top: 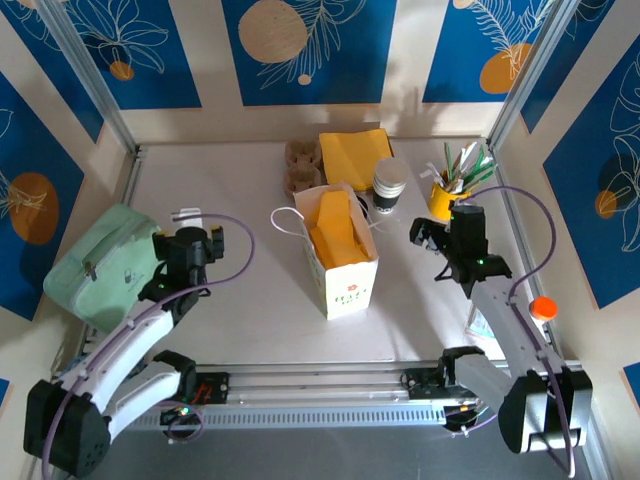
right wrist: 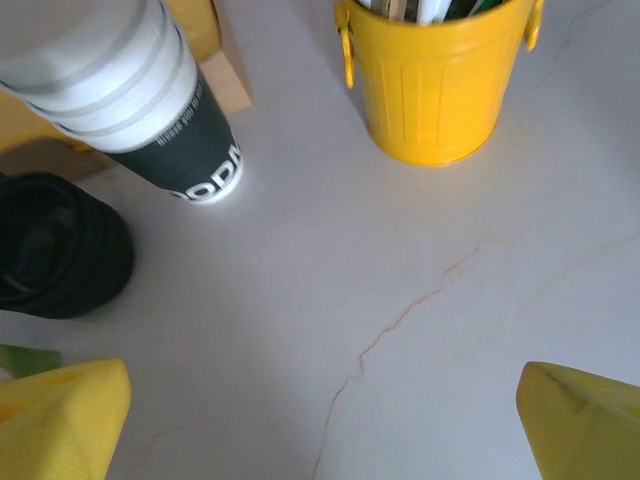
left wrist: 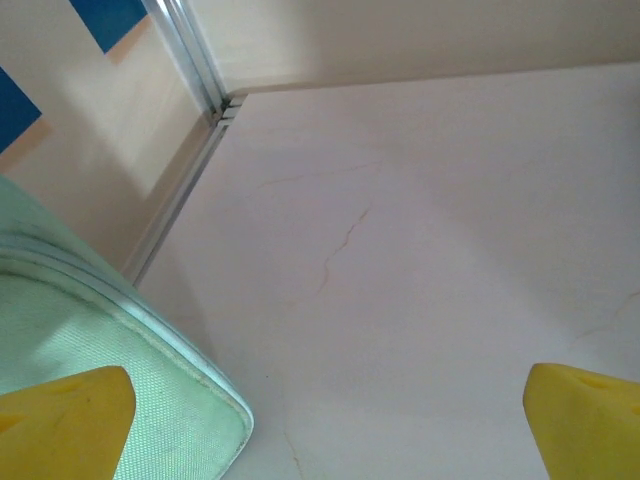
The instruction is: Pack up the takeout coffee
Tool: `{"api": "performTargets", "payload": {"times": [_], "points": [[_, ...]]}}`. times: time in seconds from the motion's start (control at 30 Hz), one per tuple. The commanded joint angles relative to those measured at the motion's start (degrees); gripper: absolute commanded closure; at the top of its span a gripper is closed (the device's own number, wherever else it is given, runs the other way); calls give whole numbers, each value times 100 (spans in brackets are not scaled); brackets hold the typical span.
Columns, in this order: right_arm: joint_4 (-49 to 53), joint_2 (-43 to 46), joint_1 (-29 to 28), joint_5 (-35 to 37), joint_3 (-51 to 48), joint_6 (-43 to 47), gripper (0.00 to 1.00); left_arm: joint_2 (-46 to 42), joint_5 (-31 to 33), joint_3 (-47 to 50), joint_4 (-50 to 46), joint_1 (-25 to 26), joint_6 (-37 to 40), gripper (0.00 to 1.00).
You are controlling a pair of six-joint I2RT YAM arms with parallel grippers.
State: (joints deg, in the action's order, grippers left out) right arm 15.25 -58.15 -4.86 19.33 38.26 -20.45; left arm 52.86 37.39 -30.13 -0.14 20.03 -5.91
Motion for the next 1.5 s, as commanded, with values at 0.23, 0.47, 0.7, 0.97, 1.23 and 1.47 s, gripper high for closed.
{"api": "performTargets", "payload": {"times": [0.23, 0.47, 0.7, 0.97, 1.23, 1.47], "points": [[-3352, -1482, -85, 331, -912, 1037, 1, 1317, -542, 1076, 3273, -682, 609, 1], [-5385, -2038, -37, -110, -1464, 1590, 1, 2322, -1664, 1431, 5096, -1097, 625, 1], [-6615, -2954, 158, -669, -1628, 1579, 1, 3249, -2129, 1372, 6061, -1240, 846, 1], [-6227, -2896, 434, -1135, -1479, 1410, 1, 3714, -2128, 1035, 5782, -1278, 814, 1], [-6203, -2904, 425, -1133, -1465, 1413, 1, 3719, -2186, 1000, 5754, -1335, 784, 1], [-6247, -2895, 418, -1097, -1504, 1410, 1, 3714, -2187, 1000, 5745, -1334, 781, 1]]}}
